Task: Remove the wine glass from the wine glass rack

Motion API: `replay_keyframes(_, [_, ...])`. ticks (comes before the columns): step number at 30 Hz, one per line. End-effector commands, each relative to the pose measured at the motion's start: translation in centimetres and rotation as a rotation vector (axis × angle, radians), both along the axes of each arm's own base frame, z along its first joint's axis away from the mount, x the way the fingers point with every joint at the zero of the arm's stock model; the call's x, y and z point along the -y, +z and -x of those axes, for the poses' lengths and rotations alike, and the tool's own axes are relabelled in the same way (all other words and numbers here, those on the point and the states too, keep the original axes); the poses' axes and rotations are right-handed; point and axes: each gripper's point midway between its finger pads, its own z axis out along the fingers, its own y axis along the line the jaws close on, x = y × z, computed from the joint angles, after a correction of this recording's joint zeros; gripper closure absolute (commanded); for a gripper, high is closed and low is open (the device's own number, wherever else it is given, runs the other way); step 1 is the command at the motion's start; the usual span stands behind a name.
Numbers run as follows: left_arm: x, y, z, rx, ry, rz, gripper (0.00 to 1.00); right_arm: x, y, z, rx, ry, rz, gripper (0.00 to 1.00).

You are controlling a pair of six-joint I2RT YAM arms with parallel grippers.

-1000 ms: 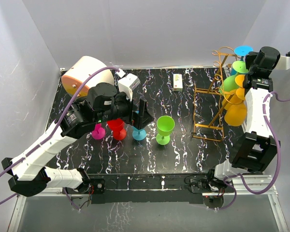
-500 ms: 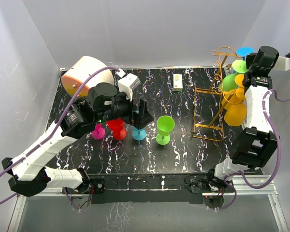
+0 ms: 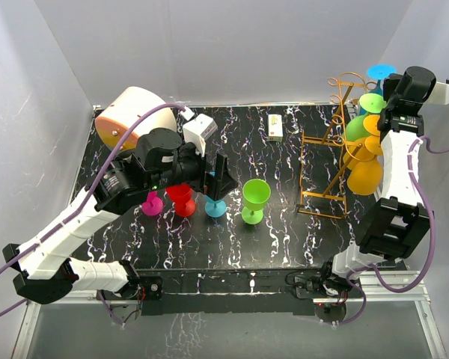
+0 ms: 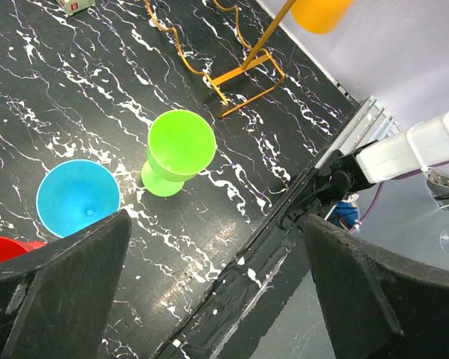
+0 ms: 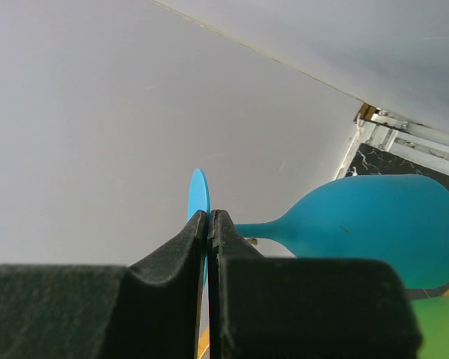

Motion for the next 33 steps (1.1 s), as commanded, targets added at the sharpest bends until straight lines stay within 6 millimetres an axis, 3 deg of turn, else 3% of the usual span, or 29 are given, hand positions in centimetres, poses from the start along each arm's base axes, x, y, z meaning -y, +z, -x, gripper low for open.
replay_keyframes(1, [-0.3,1.3,-0.2,0.028,0.009,0.019,0.01,-0.1,6.1,-0.6,0.165,0.025,0.061,1.00])
replay_keyframes(7, [-0.1,1.1,-0.2,0.020,0.007,0.021,0.01,-1.0,8.1,-1.5,0.221,0.090,0.100,1.00])
replay_keyframes(17, [0.5,0.2,-0.3,-0.009,0.009,0.022,0.01,-3.0,13.5,-2.2,0.339,0.191,0.213,1.00])
replay_keyframes(22, [0.9,-0.1,-0.7,-0.017,0.021,0.024,0.01,-6.0,16.9,-1.5,0.437,0.285,0.263,1.00])
replay_keyframes(26, [0.6,1.4,-1.7,0.000,0.037,0.058,0.01,-9.8,19.7,0.1,0.511,0.372,0.309,1.00])
replay_keyframes(33, [0.7,7.4,-3.3,0.005,-0.015,0.258,0.01,-15.9,23.4,4.5,0.623,0.490,0.363,1.00])
